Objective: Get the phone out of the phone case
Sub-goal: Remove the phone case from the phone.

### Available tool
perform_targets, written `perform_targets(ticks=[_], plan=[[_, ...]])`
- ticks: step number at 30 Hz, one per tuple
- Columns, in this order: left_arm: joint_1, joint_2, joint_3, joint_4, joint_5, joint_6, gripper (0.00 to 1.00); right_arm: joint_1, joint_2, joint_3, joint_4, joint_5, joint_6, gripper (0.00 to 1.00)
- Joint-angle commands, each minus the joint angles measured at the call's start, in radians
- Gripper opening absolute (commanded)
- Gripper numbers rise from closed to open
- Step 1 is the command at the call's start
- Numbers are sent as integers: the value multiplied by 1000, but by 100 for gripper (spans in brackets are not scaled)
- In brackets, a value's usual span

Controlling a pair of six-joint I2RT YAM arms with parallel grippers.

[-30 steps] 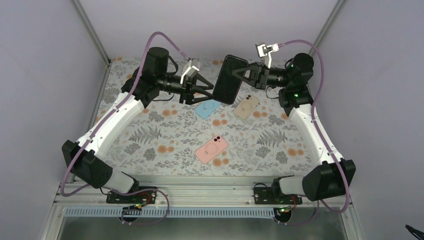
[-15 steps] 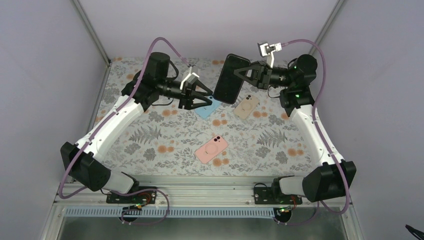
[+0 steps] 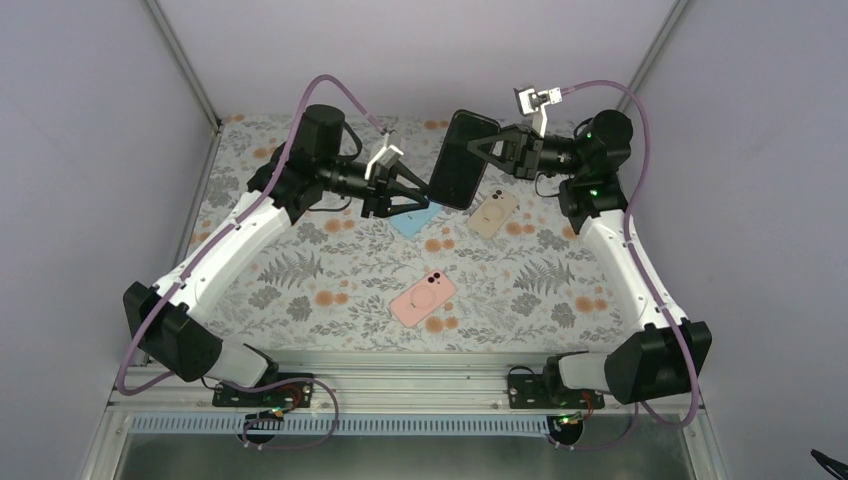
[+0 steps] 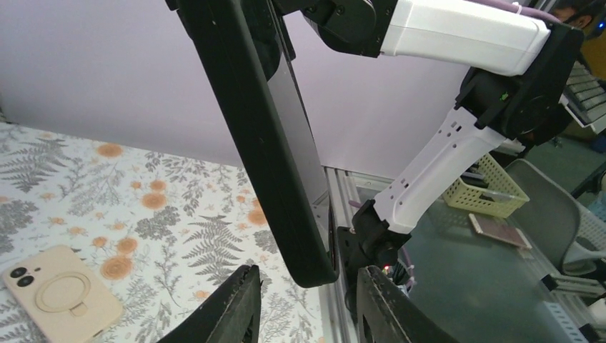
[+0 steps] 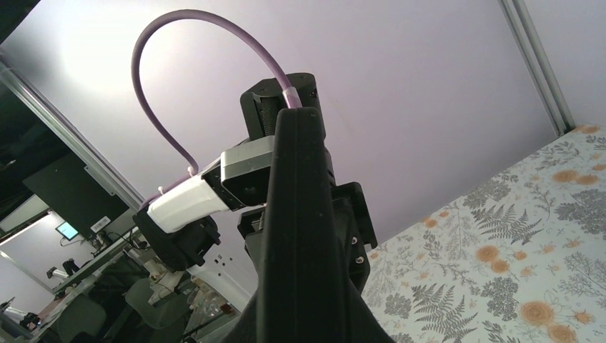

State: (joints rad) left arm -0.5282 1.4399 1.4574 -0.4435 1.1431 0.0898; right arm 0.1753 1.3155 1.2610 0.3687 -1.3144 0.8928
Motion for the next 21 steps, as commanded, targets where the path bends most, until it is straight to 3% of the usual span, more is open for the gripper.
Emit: perform_targets(ticks=[1, 21], plan=[[5, 0, 5, 17, -17, 18, 32, -6, -30, -2, 75, -4, 49, 4], [24, 39, -19, 83, -119, -82, 20, 8, -44, -31, 197, -47, 128, 4]])
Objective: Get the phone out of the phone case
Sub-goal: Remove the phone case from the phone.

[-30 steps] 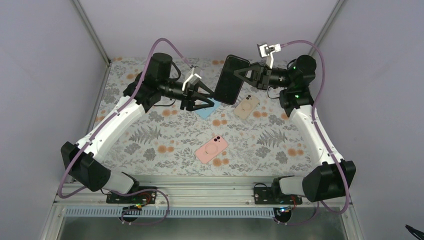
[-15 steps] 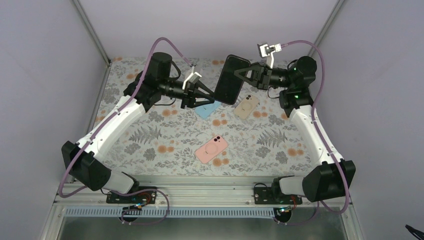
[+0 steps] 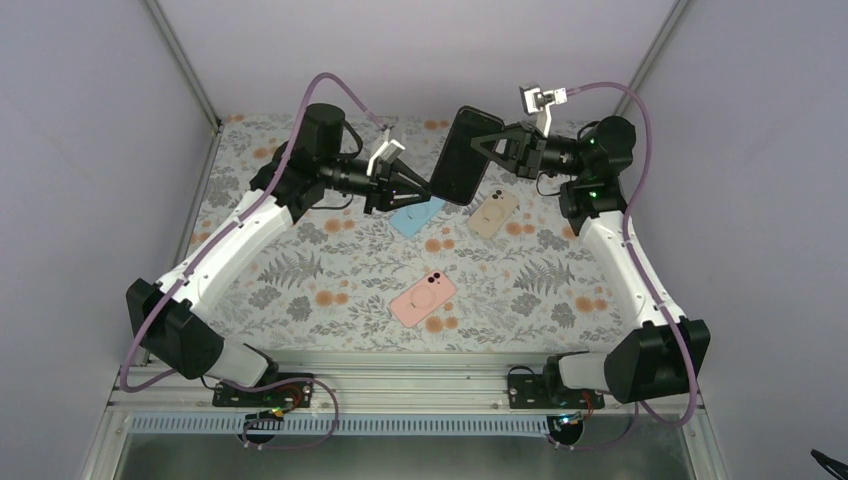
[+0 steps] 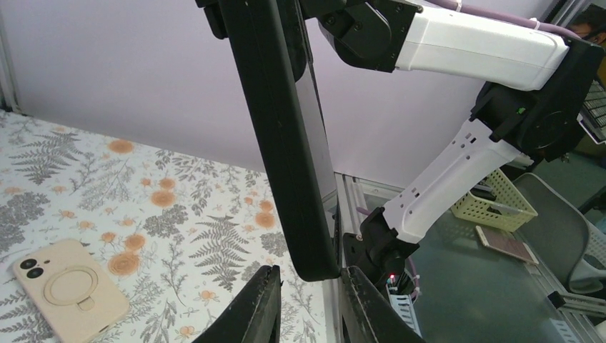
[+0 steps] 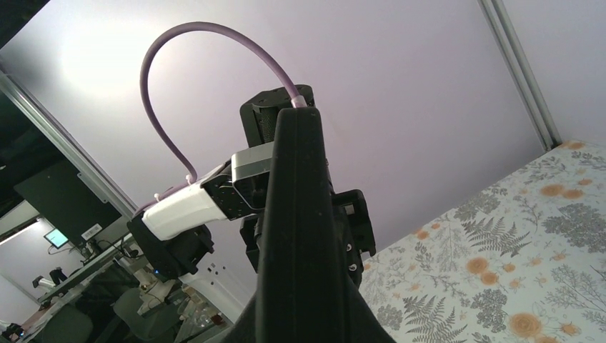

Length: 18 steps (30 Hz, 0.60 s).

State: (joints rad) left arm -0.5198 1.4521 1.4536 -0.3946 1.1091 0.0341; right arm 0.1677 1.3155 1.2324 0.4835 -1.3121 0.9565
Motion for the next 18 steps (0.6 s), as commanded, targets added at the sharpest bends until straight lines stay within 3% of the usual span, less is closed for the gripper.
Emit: perform_targets(ticks=[1, 12, 18], plan=[[17, 28, -18, 39, -88, -34, 20, 18, -46, -6, 92, -54, 65, 4], [31, 49, -51, 72, -90, -68, 18, 34, -55, -37, 231, -88, 154, 4], [48, 48, -65, 75, -80, -65, 17, 34, -46, -83, 456, -95, 330, 4]])
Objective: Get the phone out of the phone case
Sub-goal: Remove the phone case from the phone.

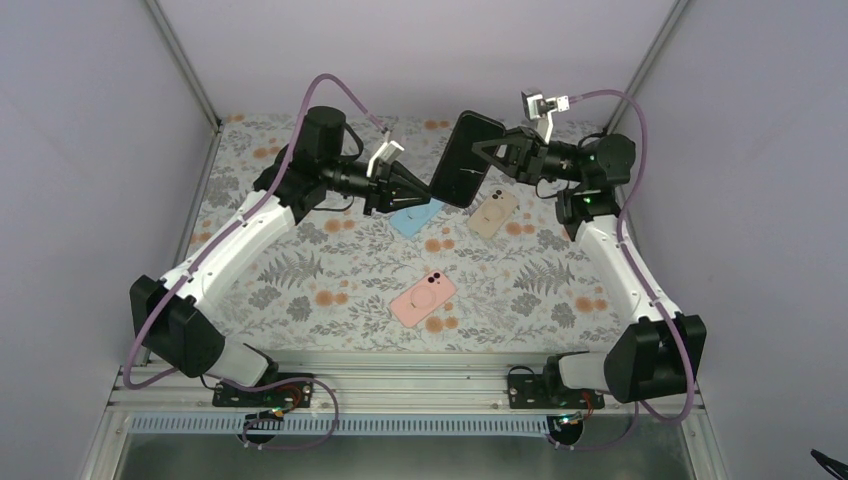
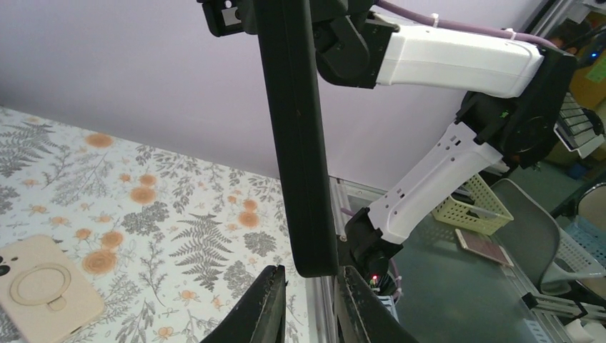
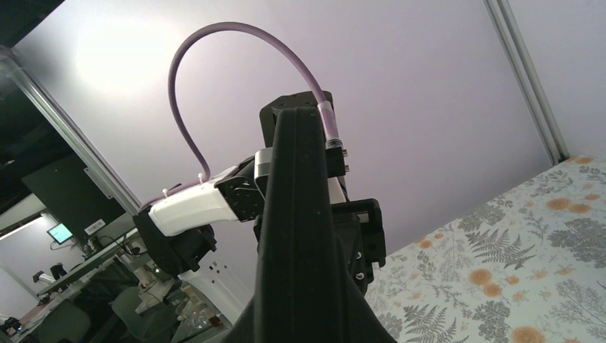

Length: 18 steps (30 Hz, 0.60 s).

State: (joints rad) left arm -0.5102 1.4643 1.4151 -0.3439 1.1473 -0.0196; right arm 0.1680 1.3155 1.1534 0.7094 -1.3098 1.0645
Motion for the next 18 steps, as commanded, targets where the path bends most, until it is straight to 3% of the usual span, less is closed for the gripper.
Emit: perform_targets(ticks=[1, 11, 18], plan=[[40, 35, -26, 25, -118, -13, 17, 34, -45, -6, 245, -97, 234, 4], [55, 37, -25, 59, -122, -69, 17, 45, -58, -38, 259, -106, 245, 4], [56, 6, -6, 5, 16, 35, 25, 39, -45, 16, 110, -95, 129, 4]])
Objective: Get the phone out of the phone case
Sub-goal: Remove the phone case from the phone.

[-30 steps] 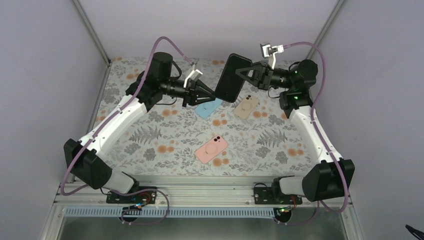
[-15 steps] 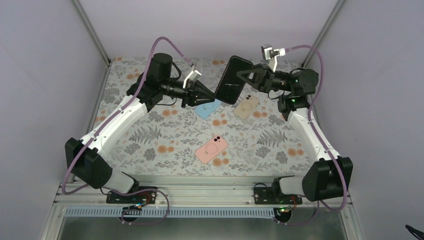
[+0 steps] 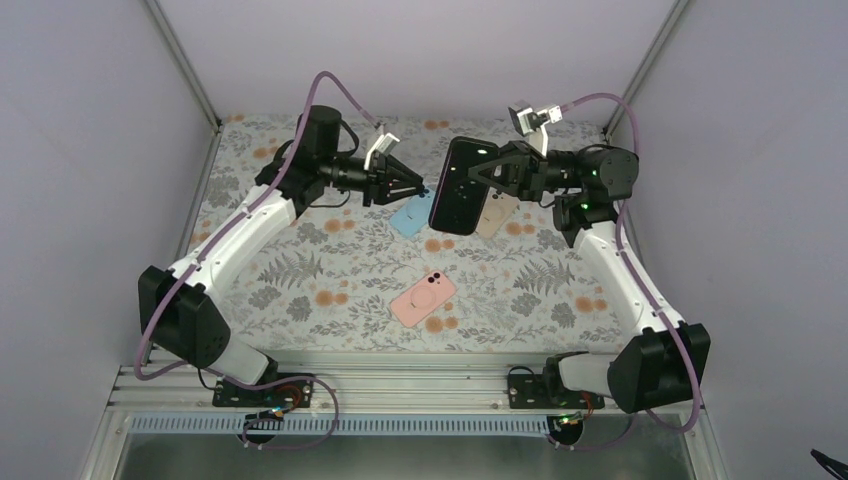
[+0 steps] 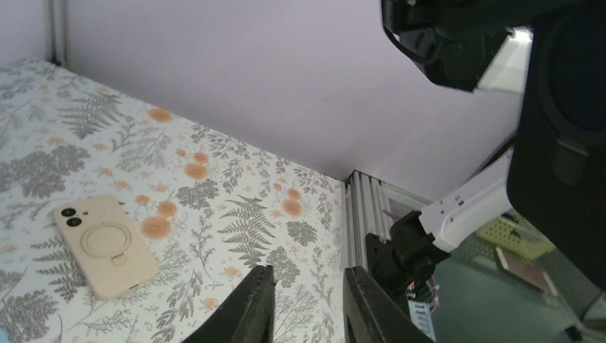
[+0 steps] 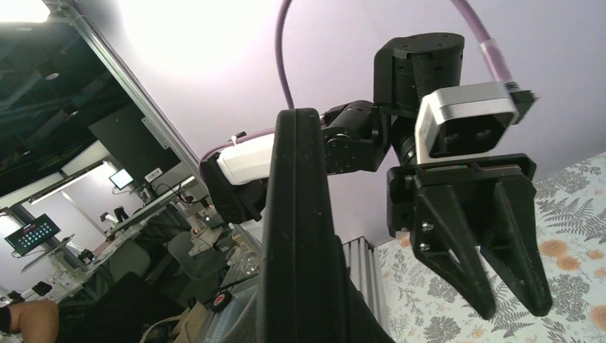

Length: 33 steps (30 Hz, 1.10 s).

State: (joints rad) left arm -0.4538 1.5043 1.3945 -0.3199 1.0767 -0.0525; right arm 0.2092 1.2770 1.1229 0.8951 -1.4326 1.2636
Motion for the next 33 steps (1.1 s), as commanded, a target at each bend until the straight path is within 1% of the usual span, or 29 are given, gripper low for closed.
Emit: perform_targets(ticks=[1, 4, 6, 8, 11, 15, 19, 24, 27, 33], plan=[[0, -42, 20, -41, 108, 89, 28, -6, -4, 57, -110, 34, -91, 4], [0, -61, 53, -140, 157, 164, 43, -20, 6, 84, -203, 66, -146, 4], [-3, -70, 76, -211, 164, 218, 56, -29, 13, 87, -220, 84, -152, 4], [-7, -78, 97, -251, 155, 252, 59, -32, 18, 86, -225, 98, -154, 4], [-28, -84, 116, -265, 148, 262, 64, -34, 21, 86, -244, 113, -164, 4], [-91, -88, 124, -254, 96, 254, 65, -34, 21, 86, -257, 117, -171, 4], [-104, -77, 120, -208, 87, 203, 64, -34, 21, 86, -258, 117, -172, 4], [-105, -64, 126, -205, 60, 201, 58, -33, 19, 83, -249, 114, -161, 4], [-105, -61, 111, -196, 32, 200, 52, -33, 19, 77, -218, 111, -134, 4], [-105, -54, 98, -186, -21, 201, 48, -34, 22, 54, -165, 114, -78, 4]])
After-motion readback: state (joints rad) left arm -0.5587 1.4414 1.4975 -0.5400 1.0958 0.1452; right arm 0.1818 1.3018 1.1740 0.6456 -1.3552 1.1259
